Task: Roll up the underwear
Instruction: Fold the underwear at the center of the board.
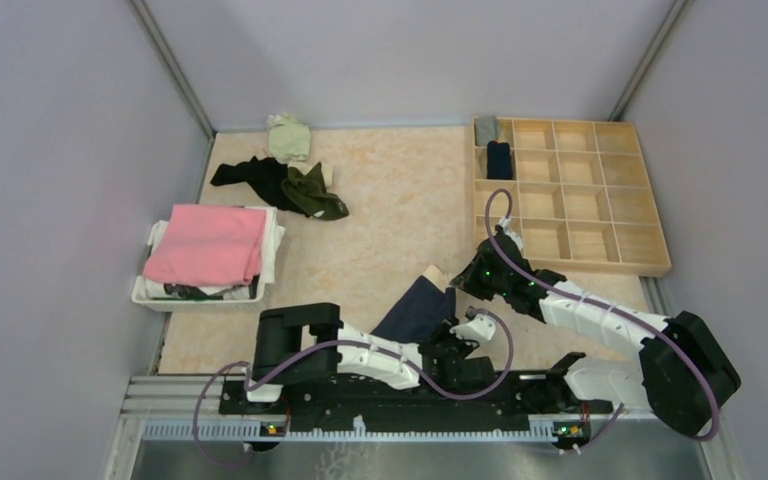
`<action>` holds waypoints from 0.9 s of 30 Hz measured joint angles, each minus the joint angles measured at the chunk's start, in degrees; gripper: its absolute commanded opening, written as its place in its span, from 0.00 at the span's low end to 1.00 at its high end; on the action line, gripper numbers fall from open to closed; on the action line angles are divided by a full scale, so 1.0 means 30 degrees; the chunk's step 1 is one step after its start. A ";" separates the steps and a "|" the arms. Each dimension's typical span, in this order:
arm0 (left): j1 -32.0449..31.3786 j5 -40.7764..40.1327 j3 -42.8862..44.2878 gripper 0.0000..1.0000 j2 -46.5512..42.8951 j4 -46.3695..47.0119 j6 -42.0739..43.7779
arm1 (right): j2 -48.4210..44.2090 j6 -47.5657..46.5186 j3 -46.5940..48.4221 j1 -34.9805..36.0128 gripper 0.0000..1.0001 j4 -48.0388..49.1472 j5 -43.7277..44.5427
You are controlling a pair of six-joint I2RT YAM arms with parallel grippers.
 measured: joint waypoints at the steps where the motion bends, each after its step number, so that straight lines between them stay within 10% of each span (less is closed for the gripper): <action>1: -0.0036 -0.0015 0.0000 0.31 0.0000 -0.0007 -0.0007 | 0.0000 0.0000 0.0000 0.0000 0.00 -0.0007 0.0000; 27: 0.2171 0.4357 -0.5829 0.04 -0.6586 0.5719 0.1384 | 0.1902 -0.1239 0.2929 -0.0022 0.00 -0.2812 0.0576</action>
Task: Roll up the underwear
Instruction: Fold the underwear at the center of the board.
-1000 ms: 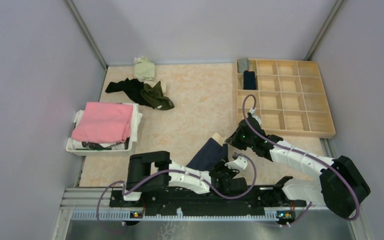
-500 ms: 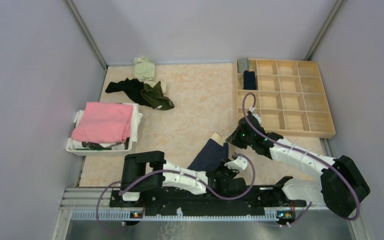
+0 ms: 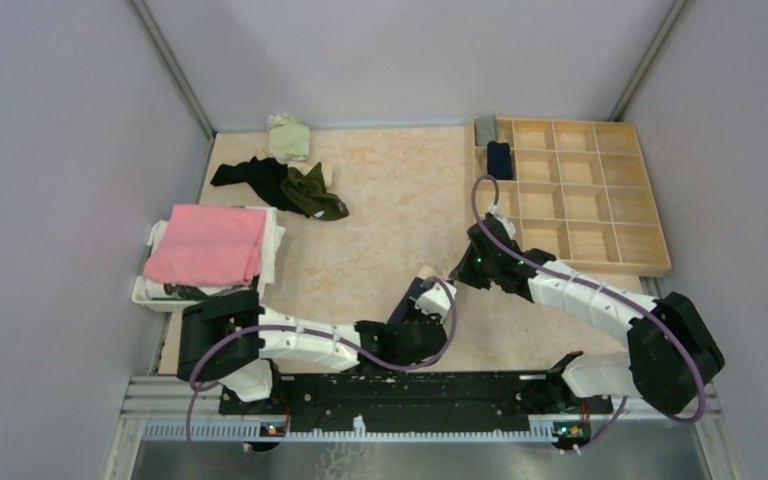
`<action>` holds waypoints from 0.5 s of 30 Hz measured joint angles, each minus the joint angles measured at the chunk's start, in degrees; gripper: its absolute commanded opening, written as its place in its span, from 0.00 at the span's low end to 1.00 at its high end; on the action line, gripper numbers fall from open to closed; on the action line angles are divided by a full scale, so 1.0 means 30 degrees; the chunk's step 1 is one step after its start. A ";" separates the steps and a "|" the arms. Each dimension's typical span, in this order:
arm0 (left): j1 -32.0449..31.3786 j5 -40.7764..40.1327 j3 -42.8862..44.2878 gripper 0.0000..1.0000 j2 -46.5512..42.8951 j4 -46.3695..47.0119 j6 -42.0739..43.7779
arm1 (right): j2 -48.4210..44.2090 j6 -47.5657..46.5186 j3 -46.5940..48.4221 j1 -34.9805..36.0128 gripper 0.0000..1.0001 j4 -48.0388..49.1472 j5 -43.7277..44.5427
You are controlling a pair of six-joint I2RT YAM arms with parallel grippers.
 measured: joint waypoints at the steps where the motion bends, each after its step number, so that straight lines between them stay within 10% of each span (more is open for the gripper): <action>1: 0.0226 0.0335 -0.0364 0.04 -0.0415 0.0248 -0.0022 | 0.0226 -0.0146 0.0335 -0.0007 0.00 -0.0182 -0.0007; 15: 0.2761 0.3592 -0.3876 0.03 -0.3592 0.2892 -0.0816 | 0.3628 -0.1829 0.3708 -0.0015 0.00 -0.1515 -0.0729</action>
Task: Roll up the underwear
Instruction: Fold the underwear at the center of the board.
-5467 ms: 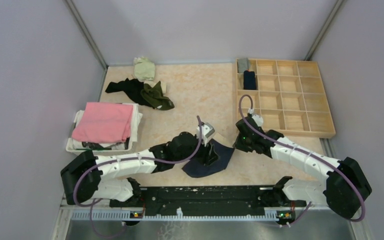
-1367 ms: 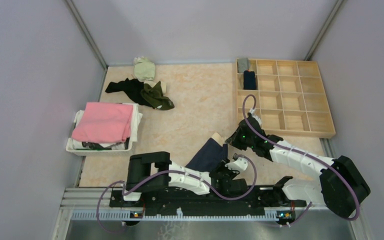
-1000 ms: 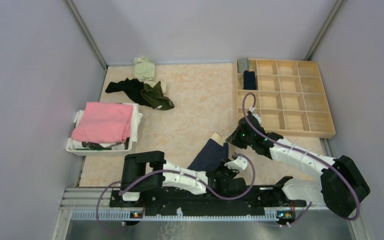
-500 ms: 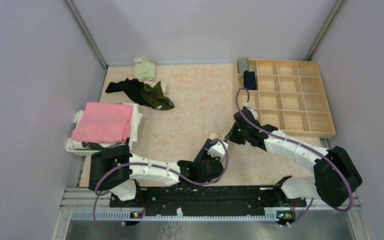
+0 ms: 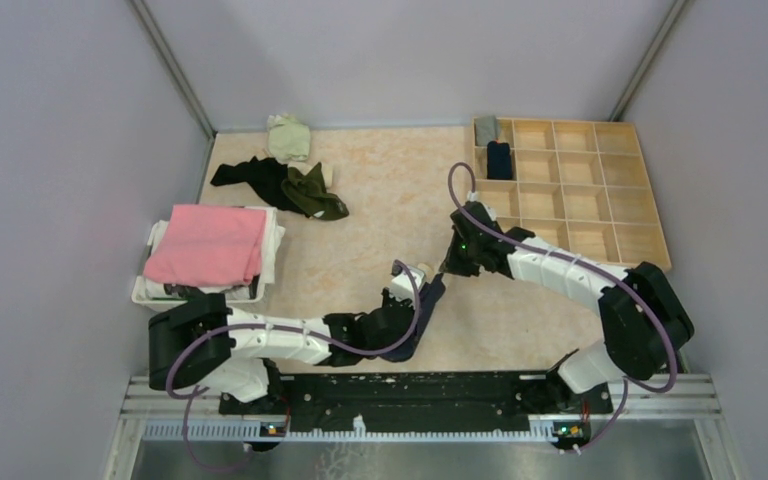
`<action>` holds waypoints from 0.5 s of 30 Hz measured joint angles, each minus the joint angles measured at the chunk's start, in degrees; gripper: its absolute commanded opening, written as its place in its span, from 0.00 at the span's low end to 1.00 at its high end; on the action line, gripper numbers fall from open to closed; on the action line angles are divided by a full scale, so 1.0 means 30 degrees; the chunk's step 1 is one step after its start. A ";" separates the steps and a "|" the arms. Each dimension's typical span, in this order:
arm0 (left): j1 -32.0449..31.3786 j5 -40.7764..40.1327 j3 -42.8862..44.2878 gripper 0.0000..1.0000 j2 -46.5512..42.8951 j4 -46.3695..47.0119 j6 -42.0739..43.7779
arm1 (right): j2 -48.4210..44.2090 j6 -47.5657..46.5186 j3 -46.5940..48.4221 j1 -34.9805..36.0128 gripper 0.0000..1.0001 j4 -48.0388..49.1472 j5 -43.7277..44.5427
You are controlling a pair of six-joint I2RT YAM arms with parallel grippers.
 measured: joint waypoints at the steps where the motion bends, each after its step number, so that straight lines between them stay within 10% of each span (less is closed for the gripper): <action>1: 0.0058 0.0087 -0.0189 0.03 -0.0117 0.0095 -0.0066 | 0.0189 -0.0124 0.0153 0.0007 0.00 -0.0102 -0.0058; 15: 0.0430 0.0226 -0.1916 0.01 -0.0605 0.1166 -0.1326 | 0.2623 -0.1399 0.2033 0.0007 0.00 -0.0845 -0.1239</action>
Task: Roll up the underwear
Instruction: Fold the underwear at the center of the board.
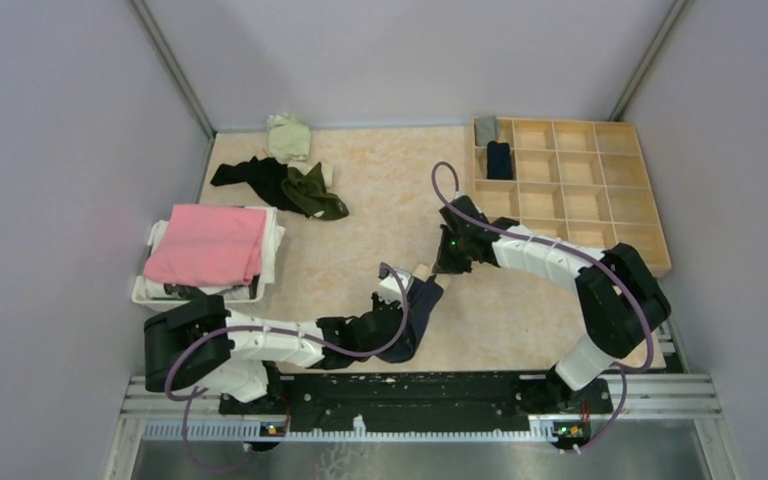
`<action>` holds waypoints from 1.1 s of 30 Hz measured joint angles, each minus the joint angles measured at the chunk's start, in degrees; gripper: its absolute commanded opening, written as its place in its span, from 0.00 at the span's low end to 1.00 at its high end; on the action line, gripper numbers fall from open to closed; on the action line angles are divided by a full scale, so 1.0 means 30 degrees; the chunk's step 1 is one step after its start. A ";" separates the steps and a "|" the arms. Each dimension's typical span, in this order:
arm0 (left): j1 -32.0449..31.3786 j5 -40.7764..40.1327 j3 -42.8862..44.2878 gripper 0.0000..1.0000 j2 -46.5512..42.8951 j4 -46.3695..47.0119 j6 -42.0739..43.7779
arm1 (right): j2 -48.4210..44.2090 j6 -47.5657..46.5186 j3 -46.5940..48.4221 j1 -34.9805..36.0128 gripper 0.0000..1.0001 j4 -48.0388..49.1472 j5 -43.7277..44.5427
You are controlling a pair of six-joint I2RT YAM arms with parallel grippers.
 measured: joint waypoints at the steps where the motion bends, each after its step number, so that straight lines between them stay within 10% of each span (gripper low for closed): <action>1: 0.0007 0.0015 -0.0087 0.00 0.0000 0.0058 -0.0080 | 0.0117 -0.0051 0.0044 0.0000 0.02 -0.0051 -0.0073; 11: -0.0007 0.0270 -0.1144 0.00 0.0029 0.0495 -0.0962 | 0.0539 -0.0437 0.0226 -0.0058 0.25 0.0605 -0.0284; 24: 0.0007 0.0277 -0.1494 0.00 0.0765 0.0561 -0.1931 | 0.0430 -0.0539 -0.0284 -0.0058 0.30 0.2892 -0.0954; 33: 0.0393 0.0291 -0.1872 0.00 0.0801 0.0998 -0.3009 | -0.2601 -0.2353 -0.1647 -0.0058 0.00 0.3745 -0.0058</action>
